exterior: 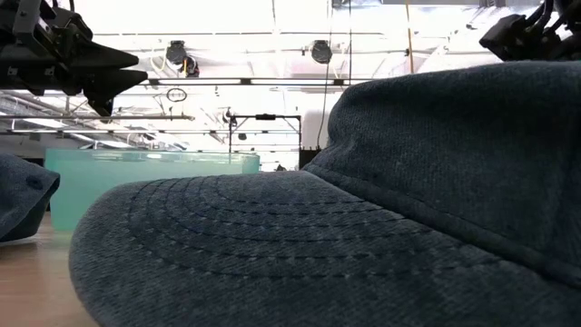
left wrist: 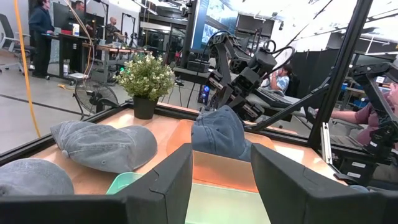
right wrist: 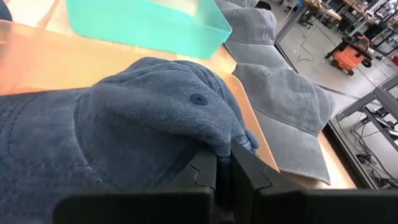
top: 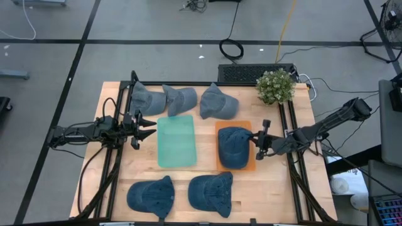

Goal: Pick & Place hat
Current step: Put the right blue cap into the orange bin

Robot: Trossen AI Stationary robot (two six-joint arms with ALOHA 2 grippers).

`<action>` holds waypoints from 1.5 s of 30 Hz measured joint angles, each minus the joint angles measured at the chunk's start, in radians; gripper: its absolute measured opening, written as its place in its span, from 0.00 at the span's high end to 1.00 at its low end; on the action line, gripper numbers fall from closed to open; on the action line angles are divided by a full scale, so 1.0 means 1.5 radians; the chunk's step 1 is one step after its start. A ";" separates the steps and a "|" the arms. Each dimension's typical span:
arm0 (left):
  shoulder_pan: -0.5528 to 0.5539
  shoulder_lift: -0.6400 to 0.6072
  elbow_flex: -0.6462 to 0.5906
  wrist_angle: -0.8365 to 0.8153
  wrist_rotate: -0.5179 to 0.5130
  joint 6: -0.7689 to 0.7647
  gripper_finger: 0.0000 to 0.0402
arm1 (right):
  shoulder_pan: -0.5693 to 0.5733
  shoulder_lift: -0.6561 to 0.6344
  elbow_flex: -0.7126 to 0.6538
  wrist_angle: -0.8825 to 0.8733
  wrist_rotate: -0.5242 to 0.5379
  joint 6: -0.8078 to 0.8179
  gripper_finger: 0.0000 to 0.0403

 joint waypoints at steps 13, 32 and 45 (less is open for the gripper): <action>0.000 0.000 0.000 0.000 0.000 0.000 0.58 | 0.000 0.013 0.000 0.001 -0.001 0.012 0.97; 0.000 0.000 0.000 0.000 0.000 0.000 0.58 | 0.000 0.013 0.000 0.001 0.001 0.029 0.87; 0.000 0.000 0.000 0.000 0.000 0.000 0.58 | 0.000 0.013 0.000 0.001 0.002 0.036 0.73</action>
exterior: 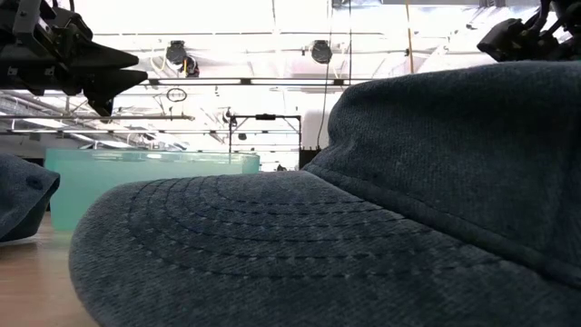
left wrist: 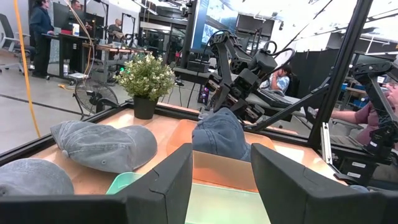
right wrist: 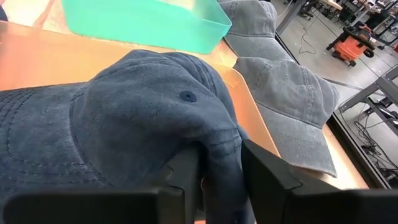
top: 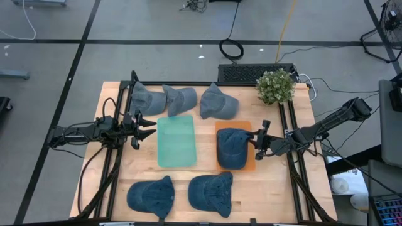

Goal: Pick & Place hat
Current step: Put the right blue cap into the orange bin

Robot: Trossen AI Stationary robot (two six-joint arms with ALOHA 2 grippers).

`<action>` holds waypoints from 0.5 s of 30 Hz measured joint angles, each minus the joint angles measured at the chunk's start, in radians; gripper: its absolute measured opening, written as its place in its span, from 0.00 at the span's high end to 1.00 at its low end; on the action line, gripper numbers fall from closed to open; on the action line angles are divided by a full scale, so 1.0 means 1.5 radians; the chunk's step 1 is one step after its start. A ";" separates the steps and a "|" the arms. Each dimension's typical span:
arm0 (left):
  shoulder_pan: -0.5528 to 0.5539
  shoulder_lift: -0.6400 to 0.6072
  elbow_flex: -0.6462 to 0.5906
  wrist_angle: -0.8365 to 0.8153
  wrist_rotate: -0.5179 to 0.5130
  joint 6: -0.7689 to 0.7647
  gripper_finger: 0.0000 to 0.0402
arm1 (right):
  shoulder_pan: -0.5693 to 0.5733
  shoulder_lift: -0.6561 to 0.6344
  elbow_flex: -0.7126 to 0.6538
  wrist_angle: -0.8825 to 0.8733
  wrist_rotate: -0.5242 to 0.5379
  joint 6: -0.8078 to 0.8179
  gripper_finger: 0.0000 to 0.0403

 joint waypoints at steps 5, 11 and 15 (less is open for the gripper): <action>0.000 0.000 0.000 0.000 0.000 0.000 0.58 | 0.000 0.000 0.000 0.000 0.000 0.033 0.67; 0.000 0.000 0.000 0.000 0.000 0.000 0.58 | 0.000 0.000 0.000 0.000 0.000 0.063 0.61; 0.000 0.000 0.000 0.000 0.000 0.000 0.58 | 0.000 0.000 0.000 0.000 0.000 0.063 0.56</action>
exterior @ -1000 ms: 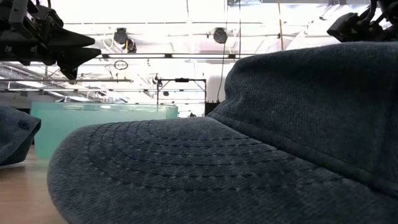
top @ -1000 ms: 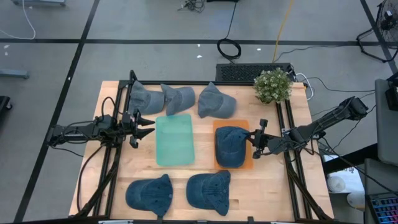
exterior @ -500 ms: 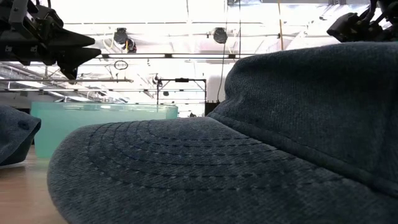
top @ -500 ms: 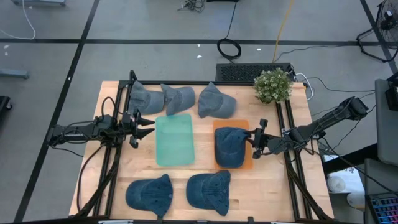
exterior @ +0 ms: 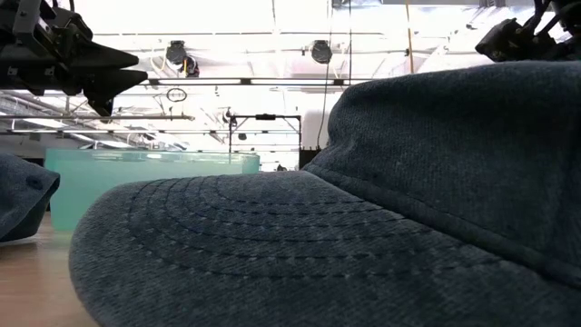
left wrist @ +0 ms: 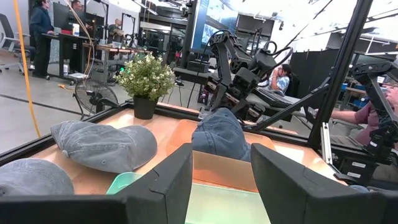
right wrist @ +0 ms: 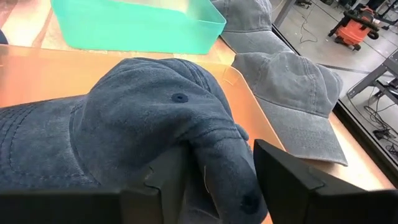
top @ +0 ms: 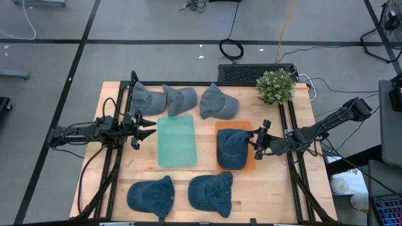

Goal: Pick & Place hat
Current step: Put the right blue cap into the orange bin

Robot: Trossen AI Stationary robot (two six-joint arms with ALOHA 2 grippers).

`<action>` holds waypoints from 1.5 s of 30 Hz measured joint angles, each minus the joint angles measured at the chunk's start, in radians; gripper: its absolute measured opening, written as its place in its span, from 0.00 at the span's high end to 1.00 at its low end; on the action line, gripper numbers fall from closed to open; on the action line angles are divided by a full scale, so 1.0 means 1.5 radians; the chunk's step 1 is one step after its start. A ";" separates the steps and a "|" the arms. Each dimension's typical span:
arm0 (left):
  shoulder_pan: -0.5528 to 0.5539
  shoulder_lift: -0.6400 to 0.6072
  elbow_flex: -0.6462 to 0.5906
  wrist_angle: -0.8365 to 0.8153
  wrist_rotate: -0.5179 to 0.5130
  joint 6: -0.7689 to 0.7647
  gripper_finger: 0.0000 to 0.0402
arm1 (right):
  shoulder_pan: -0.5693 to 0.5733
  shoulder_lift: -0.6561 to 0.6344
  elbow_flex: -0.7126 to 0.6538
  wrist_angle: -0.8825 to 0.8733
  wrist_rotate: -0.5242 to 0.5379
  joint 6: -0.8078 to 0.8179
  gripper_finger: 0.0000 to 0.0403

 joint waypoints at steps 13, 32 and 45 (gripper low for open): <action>0.000 0.000 0.000 0.000 0.000 0.000 0.58 | 0.000 0.000 0.020 0.001 -0.002 0.018 0.42; 0.000 0.000 0.000 0.000 0.000 0.000 0.58 | 0.001 0.087 0.186 -0.005 -0.232 -0.002 0.59; 0.000 0.000 0.000 0.000 0.000 0.000 0.58 | -0.026 0.338 0.376 -0.339 -0.299 0.018 0.98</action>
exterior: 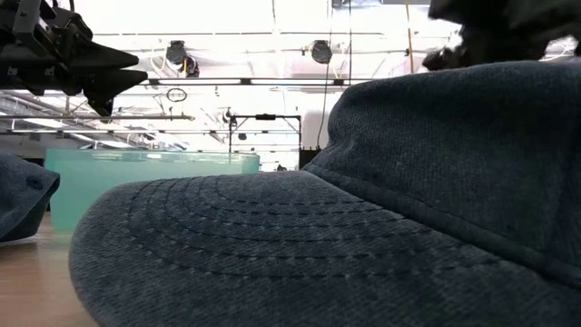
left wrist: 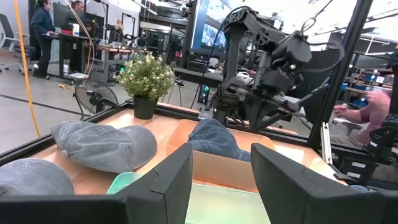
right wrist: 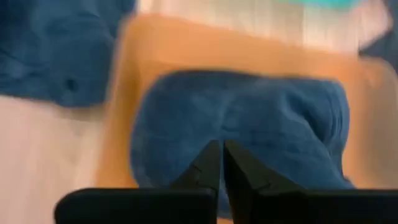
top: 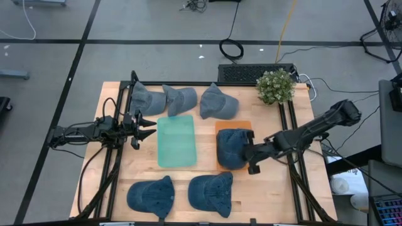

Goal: Pick & Place hat
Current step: Put the right blue cap into the orange bin

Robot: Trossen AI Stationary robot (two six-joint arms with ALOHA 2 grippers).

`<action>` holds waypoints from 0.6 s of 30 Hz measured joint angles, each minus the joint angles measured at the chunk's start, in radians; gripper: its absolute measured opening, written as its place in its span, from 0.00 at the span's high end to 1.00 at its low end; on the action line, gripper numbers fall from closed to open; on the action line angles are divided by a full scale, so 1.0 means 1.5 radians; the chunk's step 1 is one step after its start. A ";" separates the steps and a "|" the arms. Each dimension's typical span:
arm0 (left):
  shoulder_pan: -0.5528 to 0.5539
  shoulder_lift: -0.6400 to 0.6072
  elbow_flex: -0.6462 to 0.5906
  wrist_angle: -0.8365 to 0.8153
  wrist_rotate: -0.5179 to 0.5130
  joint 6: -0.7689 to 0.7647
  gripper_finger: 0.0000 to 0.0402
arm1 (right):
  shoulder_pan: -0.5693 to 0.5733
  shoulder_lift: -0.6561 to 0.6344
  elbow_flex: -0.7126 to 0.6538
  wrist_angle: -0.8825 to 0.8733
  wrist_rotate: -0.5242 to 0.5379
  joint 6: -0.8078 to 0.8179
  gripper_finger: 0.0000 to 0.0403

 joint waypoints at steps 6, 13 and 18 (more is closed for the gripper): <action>0.000 0.000 0.000 0.000 0.000 0.000 0.58 | -0.035 0.031 -0.015 -0.049 0.000 0.015 0.99; 0.000 0.000 0.000 0.000 0.000 0.000 0.58 | -0.076 0.032 -0.040 -0.056 0.028 0.028 1.00; 0.000 0.000 0.000 0.000 0.000 0.000 0.58 | -0.098 0.032 -0.072 -0.022 0.053 0.018 1.00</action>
